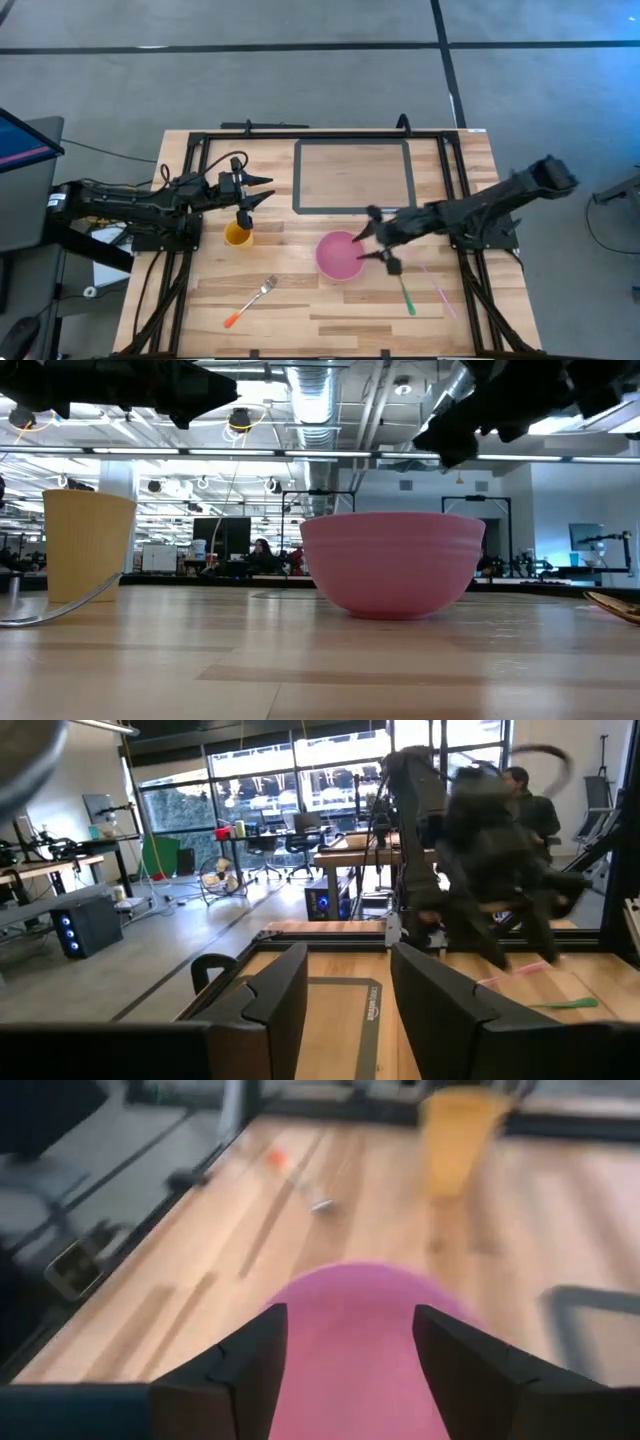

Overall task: Pick & Place Utensil
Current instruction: Put the pink bowl on the transparent tablemat

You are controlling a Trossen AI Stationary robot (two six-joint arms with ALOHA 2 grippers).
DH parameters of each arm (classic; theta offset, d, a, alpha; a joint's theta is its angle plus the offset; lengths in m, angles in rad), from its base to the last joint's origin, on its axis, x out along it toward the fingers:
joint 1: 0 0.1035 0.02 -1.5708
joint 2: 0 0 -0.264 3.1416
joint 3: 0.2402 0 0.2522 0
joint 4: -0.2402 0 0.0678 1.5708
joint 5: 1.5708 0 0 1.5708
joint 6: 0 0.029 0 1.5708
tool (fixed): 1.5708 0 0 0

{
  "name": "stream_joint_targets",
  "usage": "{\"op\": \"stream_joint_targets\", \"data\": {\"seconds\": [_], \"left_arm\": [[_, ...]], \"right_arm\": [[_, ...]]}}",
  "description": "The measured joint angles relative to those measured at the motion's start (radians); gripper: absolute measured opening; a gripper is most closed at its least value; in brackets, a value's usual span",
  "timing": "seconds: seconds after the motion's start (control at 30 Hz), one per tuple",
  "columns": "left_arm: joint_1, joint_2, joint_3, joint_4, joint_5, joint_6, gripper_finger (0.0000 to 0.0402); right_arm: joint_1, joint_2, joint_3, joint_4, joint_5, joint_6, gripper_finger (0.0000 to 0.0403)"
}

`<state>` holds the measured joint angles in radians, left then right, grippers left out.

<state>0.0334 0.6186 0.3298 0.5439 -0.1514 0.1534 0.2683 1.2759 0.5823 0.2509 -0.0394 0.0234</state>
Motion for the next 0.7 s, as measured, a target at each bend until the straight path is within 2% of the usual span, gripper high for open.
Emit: {"op": "stream_joint_targets", "data": {"seconds": [0.27, 0.57, 0.7], "left_arm": [[0.0, 0.0, 0.0, 0.0, 0.0, -0.001, 0.0145], [0.0, 0.0, 0.0, -0.001, 0.0, -0.012, 0.0144], [0.0, 0.0, 0.0, -0.002, 0.0, -0.039, 0.0144]], "right_arm": [[0.064, 0.269, 0.178, -0.016, -0.12, 0.004, 0.0212], [0.084, 0.415, 0.242, -0.051, -0.112, 0.004, 0.0212], [0.084, 0.436, 0.242, -0.056, -0.055, 0.002, 0.0209]]}}
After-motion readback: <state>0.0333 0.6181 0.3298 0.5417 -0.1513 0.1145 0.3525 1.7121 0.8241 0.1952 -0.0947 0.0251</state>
